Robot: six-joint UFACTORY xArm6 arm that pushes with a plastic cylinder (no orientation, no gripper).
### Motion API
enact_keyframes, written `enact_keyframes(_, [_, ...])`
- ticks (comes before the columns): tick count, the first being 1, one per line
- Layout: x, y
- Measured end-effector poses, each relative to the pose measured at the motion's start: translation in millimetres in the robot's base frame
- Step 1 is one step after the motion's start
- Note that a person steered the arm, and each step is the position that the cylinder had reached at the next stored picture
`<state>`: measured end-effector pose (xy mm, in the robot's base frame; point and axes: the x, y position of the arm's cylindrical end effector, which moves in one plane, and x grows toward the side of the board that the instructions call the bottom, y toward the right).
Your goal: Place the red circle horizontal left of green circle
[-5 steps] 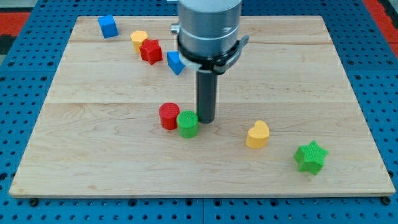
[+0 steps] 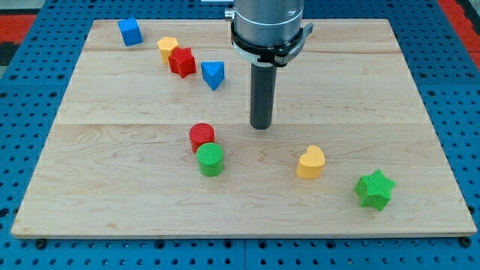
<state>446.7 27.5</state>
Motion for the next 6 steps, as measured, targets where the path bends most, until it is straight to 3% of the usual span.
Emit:
enact_keyframes(3, [12,-27])
enact_keyframes(6, [22,-119])
